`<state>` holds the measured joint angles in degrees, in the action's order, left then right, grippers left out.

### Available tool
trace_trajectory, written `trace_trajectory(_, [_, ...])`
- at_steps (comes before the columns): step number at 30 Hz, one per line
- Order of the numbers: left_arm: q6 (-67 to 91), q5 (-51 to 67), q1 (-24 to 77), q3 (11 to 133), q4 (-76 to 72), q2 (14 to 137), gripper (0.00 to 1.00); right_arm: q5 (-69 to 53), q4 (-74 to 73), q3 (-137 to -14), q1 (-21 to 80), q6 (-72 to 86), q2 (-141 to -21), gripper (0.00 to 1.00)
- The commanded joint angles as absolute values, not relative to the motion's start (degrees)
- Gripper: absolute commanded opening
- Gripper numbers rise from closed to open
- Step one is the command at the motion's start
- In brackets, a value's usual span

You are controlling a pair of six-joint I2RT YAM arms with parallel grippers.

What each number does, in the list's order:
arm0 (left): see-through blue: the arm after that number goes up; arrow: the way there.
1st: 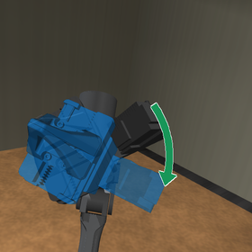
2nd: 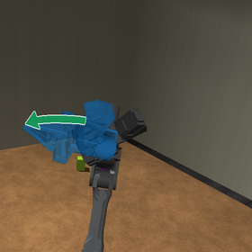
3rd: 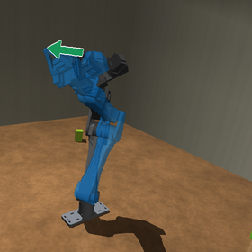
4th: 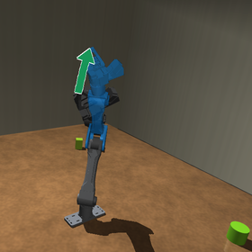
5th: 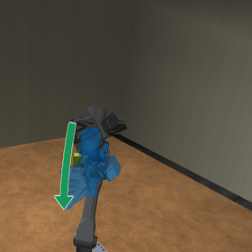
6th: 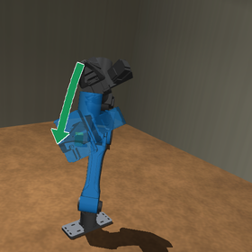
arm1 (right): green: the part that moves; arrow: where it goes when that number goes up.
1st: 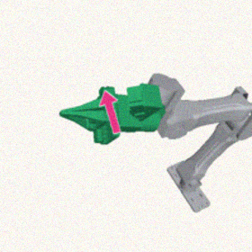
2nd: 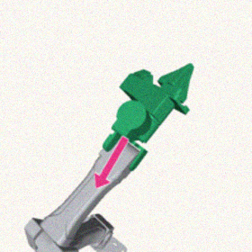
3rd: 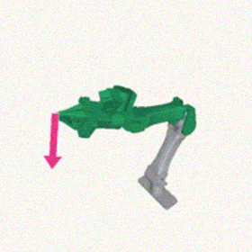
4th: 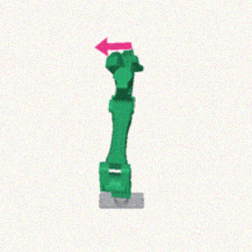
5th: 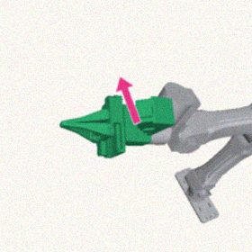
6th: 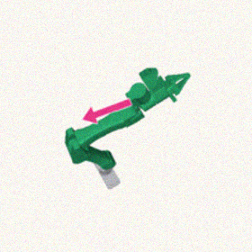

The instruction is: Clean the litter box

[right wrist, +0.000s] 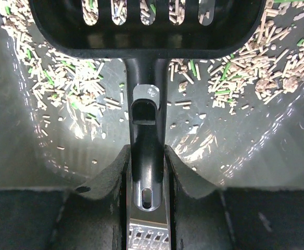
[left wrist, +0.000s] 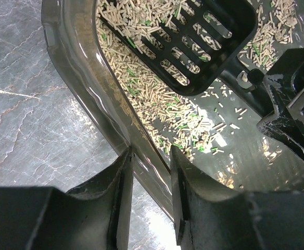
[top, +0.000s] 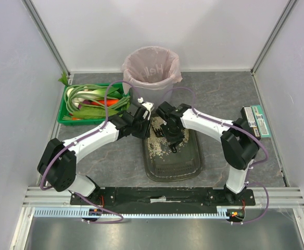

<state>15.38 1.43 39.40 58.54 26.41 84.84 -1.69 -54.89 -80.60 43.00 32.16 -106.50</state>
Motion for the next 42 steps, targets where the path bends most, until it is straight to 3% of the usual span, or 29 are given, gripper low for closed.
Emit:
trace_trajectory(1, [13.2, 3.0, 40.8, 60.8, 26.1, 84.5, 0.38, 3.5, -41.7, -76.5, 43.2, 33.5, -102.0, 0.0])
trace_trajectory(6, [12.6, 0.3, 40.7, 61.3, 26.5, 83.6, 0.42, 5.2, -41.4, -72.9, 44.1, 33.0, -99.4, 0.0])
trace_trajectory(18, [11.3, -4.7, 40.3, 61.2, 25.5, 81.8, 0.66, 5.1, -47.0, -70.1, 46.6, 33.4, -95.8, 0.0])
trace_trajectory(30, [10.1, -7.4, 40.1, 58.9, 22.7, 77.7, 0.81, 5.0, -54.4, -67.0, 47.3, 33.0, -89.0, 0.0])
trace_trajectory(42, [9.2, -10.4, 40.1, 57.5, 21.7, 75.2, 0.84, 7.4, -57.7, -63.9, 49.7, 31.5, -82.5, 0.0])
